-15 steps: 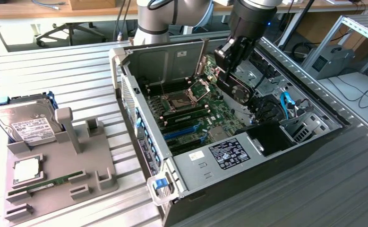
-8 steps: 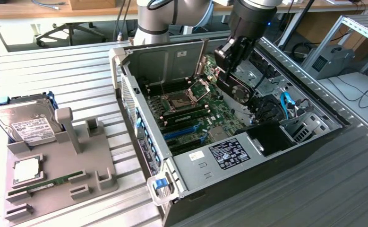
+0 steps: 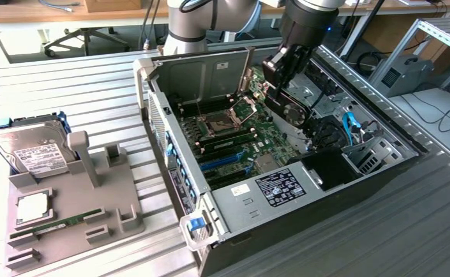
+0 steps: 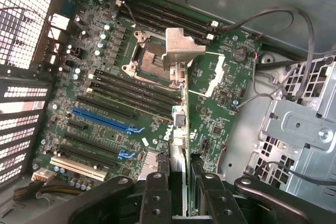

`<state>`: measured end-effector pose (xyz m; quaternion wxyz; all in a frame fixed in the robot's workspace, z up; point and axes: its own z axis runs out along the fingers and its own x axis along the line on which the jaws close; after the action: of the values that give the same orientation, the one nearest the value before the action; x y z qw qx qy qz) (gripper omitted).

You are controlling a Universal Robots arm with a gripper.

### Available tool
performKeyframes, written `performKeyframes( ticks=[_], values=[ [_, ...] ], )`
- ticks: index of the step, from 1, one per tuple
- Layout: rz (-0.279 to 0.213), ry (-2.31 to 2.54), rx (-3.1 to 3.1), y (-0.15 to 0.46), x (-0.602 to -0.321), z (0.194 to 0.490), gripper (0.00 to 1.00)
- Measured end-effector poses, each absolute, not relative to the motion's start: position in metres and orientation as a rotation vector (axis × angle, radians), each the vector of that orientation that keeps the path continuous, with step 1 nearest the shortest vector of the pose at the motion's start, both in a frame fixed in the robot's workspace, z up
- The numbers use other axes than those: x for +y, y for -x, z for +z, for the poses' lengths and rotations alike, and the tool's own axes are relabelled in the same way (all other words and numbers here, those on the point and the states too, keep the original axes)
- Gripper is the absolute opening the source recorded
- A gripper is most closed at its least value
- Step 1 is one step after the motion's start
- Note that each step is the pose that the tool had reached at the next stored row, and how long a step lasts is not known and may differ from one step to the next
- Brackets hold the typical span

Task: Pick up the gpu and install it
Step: 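Insert the gpu into the slot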

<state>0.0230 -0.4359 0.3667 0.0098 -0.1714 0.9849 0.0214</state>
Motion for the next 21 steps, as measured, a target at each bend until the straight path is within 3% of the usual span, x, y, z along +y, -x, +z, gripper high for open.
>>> performKeyframes(
  ticks=[21],
  values=[
    [0.067, 0.56, 3.071, -0.023, -0.436, 0.3667, 0.27]
  ],
)
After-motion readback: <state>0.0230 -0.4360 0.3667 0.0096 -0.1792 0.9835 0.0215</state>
